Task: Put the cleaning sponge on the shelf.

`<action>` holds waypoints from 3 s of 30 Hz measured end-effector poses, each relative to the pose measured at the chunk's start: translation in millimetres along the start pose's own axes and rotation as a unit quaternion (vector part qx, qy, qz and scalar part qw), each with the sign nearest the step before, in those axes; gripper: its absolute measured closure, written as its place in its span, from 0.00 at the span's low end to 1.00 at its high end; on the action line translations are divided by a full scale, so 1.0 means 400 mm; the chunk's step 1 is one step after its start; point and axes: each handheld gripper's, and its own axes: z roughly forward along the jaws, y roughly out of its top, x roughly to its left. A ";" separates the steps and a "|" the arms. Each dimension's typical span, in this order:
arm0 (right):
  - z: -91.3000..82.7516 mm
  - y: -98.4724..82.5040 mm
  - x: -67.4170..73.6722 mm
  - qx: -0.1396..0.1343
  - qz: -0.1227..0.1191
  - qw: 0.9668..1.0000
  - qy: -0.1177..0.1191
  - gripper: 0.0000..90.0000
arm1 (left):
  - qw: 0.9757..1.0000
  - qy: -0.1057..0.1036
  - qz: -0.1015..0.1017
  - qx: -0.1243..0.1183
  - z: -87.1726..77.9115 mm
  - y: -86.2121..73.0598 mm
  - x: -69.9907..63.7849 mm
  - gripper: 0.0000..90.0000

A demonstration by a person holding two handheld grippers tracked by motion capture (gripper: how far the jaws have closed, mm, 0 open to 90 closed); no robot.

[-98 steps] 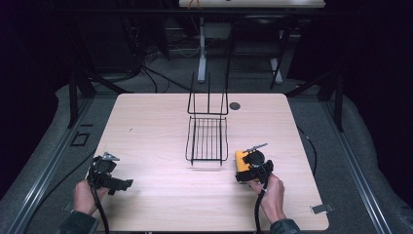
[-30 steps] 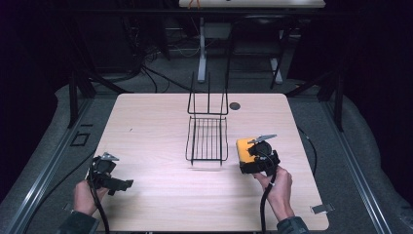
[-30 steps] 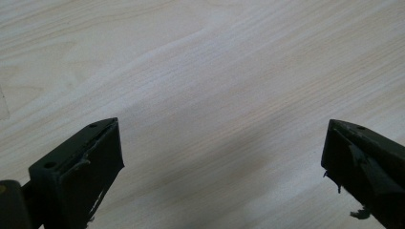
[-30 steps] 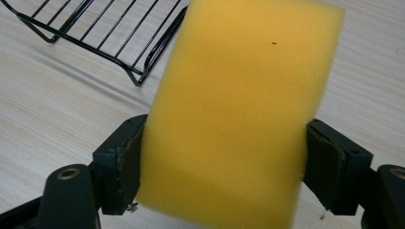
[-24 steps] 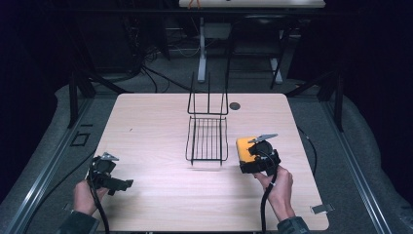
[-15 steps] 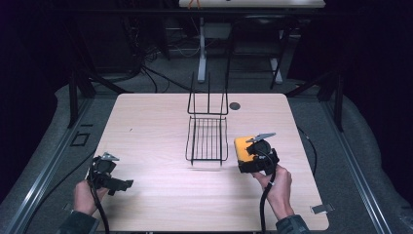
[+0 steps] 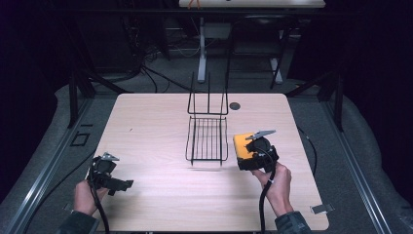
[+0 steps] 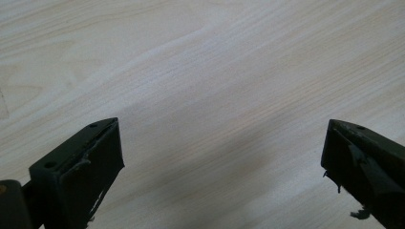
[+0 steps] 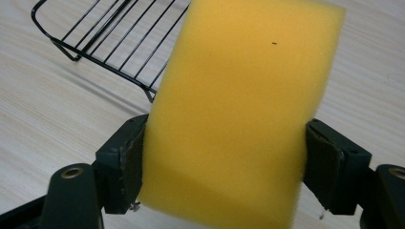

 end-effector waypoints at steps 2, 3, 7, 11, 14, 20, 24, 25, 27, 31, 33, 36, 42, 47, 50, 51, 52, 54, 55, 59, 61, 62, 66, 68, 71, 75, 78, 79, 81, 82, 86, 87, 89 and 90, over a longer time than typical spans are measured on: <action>0.000 0.008 0.003 -0.002 -0.004 1.000 0.000 0.27 | 1.000 -0.002 -0.001 0.001 0.000 0.000 0.000 0.01; 0.000 0.008 0.003 -0.002 -0.004 1.000 0.000 0.27 | 1.000 -0.002 -0.001 0.001 0.000 0.000 0.000 0.01; -0.004 0.018 0.004 -0.006 -0.007 1.000 -0.004 0.28 | 1.000 -0.001 0.000 0.001 0.000 0.000 0.000 0.01; -0.008 0.029 0.004 -0.011 -0.009 1.000 -0.005 0.28 | 1.000 0.000 0.002 0.000 0.000 0.000 0.001 0.01; -0.012 0.036 0.005 -0.017 -0.009 1.000 -0.007 0.28 | 1.000 -0.001 0.003 0.003 0.000 0.000 0.001 0.01; -0.011 0.053 0.014 -0.021 -0.014 1.000 -0.005 0.28 | 1.000 -0.001 0.006 0.003 0.000 0.000 -0.002 0.01; -0.007 0.062 0.019 -0.021 -0.017 1.000 -0.003 0.28 | 1.000 0.000 0.006 0.002 0.000 -0.001 -0.002 0.01; -0.007 0.062 0.019 -0.021 -0.017 1.000 -0.003 0.28 | 1.000 0.000 0.006 0.002 0.000 -0.001 -0.002 0.01; -0.005 0.068 0.026 -0.024 -0.020 1.000 -0.001 0.28 | 1.000 0.000 0.006 0.001 0.001 -0.001 -0.003 0.01; -0.002 0.073 0.032 -0.025 -0.022 0.999 0.002 0.28 | 1.000 -0.002 0.007 0.003 0.000 0.000 -0.003 0.01; 0.000 0.076 0.035 -0.025 -0.024 0.999 0.003 0.28 | 1.000 -0.001 0.008 0.004 0.000 0.000 -0.003 0.01; 0.003 0.081 0.042 -0.027 -0.026 0.999 0.005 0.28 | 1.000 -0.001 0.010 0.004 0.000 0.000 -0.004 0.01; 0.010 0.089 0.055 -0.029 -0.029 0.999 0.010 0.28 | 1.000 -0.001 0.010 0.003 -0.001 0.000 -0.004 0.01; 0.018 0.099 0.065 -0.030 -0.033 0.999 0.012 0.28 | 1.000 -0.002 0.011 0.003 -0.001 0.000 -0.005 0.01; 0.025 0.104 0.071 -0.029 -0.032 0.999 0.017 0.28 | 1.000 -0.002 0.011 0.003 -0.001 0.000 -0.005 0.01; 0.029 0.106 0.074 -0.031 -0.034 0.999 0.019 0.28 | 1.000 -0.002 0.011 0.003 -0.001 0.000 -0.005 0.01; 0.030 0.107 0.076 -0.029 -0.033 0.999 0.020 0.28 | 1.000 -0.002 0.011 0.003 -0.001 0.000 -0.005 0.01; 0.035 0.111 0.081 -0.029 -0.037 0.999 0.022 0.28 | 1.000 -0.002 0.011 0.003 -0.001 0.000 -0.005 0.01; 0.037 0.113 0.084 -0.030 -0.038 0.999 0.022 0.28 | 1.000 -0.002 0.011 0.004 -0.002 0.000 -0.005 0.01; 0.047 0.119 0.094 -0.028 -0.042 0.998 0.027 0.28 | 1.000 -0.002 0.012 0.004 -0.002 0.000 -0.005 0.01; 0.051 0.122 0.098 -0.032 -0.042 0.998 0.028 0.28 | 1.000 -0.003 0.013 0.005 -0.001 0.001 -0.006 0.01; 0.052 0.124 0.101 -0.031 -0.043 0.998 0.029 0.28 | 1.000 -0.003 0.014 0.005 -0.001 0.001 -0.005 0.01; 0.063 0.129 0.108 -0.032 -0.043 0.998 0.033 0.28 | 1.000 -0.003 0.014 0.003 -0.002 0.001 -0.006 0.01; 0.068 0.131 0.114 -0.031 -0.041 0.998 0.037 0.28 | 1.000 -0.003 0.014 0.004 -0.001 0.001 -0.006 0.01; 0.075 0.135 0.121 -0.033 -0.042 0.998 0.040 0.28 | 1.000 -0.003 0.014 0.004 -0.002 0.001 -0.006 0.01; 0.088 0.139 0.130 -0.031 -0.045 0.998 0.044 0.28 | 1.000 -0.003 0.014 0.004 -0.002 0.001 -0.007 0.01; 0.105 0.142 0.134 -0.033 -0.042 0.997 0.049 0.28 | 1.000 -0.004 0.014 0.004 -0.001 0.002 -0.006 0.01; 0.110 0.143 0.135 -0.032 -0.042 0.997 0.050 0.28 | 1.000 -0.004 0.015 0.003 -0.001 0.002 -0.006 0.01; 0.120 0.142 0.137 -0.032 -0.043 0.997 0.050 0.28 | 1.000 -0.003 0.014 0.002 -0.002 0.002 -0.006 0.01; 0.129 0.141 0.139 -0.030 -0.043 0.997 0.050 0.28 | 1.000 -0.003 0.014 0.002 -0.002 0.002 -0.006 0.01; 0.157 0.131 0.141 -0.030 -0.032 0.998 0.052 0.28 | 1.000 -0.002 0.012 0.001 -0.003 0.001 -0.007 0.01; 0.161 0.130 0.139 -0.029 -0.030 0.998 0.054 0.28 | 1.000 -0.003 0.012 0.002 -0.004 0.001 -0.007 0.01; 0.169 0.127 0.133 -0.034 -0.023 0.998 0.051 0.28 | 1.000 -0.003 0.013 0.003 -0.004 0.001 -0.007 0.01; 0.172 0.127 0.133 -0.033 -0.021 0.998 0.051 0.28 | 1.000 -0.003 0.014 0.003 -0.004 0.001 -0.007 0.01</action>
